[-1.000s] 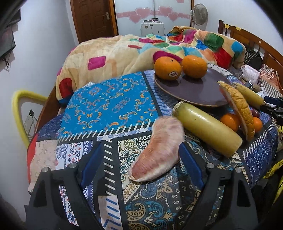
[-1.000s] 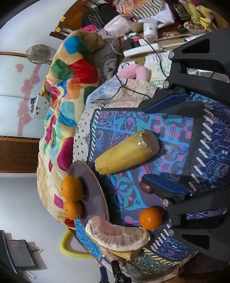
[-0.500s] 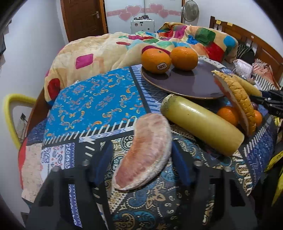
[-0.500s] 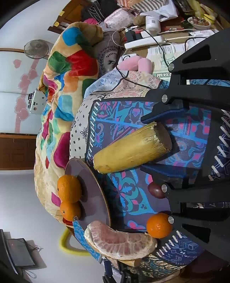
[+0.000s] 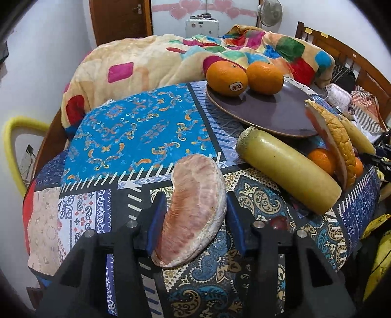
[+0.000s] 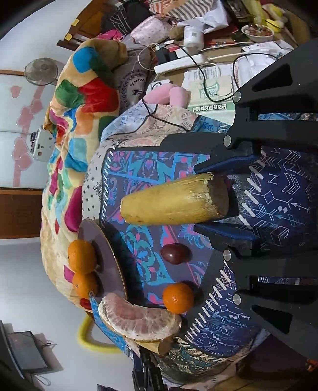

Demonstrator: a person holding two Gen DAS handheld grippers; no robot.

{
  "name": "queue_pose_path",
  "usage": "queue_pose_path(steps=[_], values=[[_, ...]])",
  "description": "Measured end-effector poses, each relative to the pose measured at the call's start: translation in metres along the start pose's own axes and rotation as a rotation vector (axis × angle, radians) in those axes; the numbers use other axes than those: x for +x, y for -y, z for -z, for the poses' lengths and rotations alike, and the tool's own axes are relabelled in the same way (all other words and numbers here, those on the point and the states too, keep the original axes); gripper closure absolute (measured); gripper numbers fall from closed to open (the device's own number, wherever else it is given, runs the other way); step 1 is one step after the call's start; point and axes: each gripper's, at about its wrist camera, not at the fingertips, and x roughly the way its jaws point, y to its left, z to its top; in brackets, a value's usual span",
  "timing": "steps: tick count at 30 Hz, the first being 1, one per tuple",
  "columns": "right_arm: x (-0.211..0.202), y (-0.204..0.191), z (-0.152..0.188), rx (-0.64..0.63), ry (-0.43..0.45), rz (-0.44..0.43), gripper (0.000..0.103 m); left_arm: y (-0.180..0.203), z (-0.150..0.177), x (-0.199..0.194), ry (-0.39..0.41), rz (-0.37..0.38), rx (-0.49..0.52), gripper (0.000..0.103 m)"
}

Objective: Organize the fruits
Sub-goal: 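Grasp the pink pomelo segment with the left tool while the right tool grasps the yellow cob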

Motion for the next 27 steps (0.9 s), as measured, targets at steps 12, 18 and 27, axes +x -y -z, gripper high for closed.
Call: queue_pose_path(steps=[12,18,27], values=[[0.034,-0.002,-0.032,-0.012,-0.017,-0.03,0.065,-0.003,-0.013,0.009,-0.04,0.055,0.054,0.053],[0.041,-0.008,-0.039,-0.032,-0.007,-0.016,0.066,-0.003,-0.018,0.013,-0.03,0.061,0.053,0.053],[0.028,-0.01,-0.036,-0.016,0.03,-0.012,0.068,0.004,-0.019,0.008,-0.009,0.013,0.062,0.06]])
